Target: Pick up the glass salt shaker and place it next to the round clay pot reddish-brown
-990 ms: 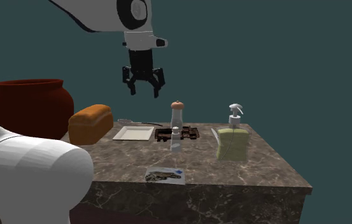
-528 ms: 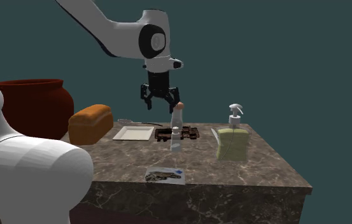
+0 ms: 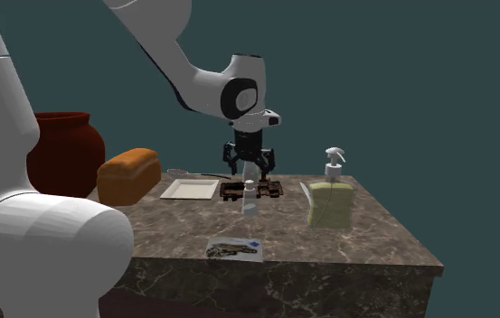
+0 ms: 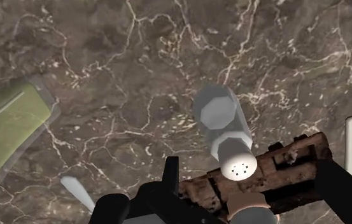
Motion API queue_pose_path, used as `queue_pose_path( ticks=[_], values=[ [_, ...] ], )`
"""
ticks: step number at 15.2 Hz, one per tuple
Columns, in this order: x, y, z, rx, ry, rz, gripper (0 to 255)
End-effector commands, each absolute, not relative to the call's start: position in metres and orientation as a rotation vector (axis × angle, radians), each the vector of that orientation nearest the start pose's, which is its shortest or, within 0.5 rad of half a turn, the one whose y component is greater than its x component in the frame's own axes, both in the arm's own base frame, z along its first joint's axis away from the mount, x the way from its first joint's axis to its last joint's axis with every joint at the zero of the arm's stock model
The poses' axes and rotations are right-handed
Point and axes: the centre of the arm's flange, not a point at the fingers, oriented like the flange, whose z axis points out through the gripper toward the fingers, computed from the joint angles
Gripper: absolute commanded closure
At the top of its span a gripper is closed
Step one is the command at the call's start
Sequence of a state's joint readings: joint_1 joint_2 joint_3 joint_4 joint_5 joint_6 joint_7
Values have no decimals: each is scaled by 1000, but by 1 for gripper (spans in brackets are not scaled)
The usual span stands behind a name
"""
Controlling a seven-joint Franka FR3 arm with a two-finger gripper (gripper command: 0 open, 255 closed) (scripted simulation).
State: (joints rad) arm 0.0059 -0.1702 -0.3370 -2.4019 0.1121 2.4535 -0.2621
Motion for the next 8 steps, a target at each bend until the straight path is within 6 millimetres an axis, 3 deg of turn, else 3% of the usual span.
queue_pose_path(
  ticks=[1, 8],
  values=[
    [470, -162, 386, -3041, 230, -373, 0],
    [477, -161, 357, -3041, 230, -373, 0]
  ],
)
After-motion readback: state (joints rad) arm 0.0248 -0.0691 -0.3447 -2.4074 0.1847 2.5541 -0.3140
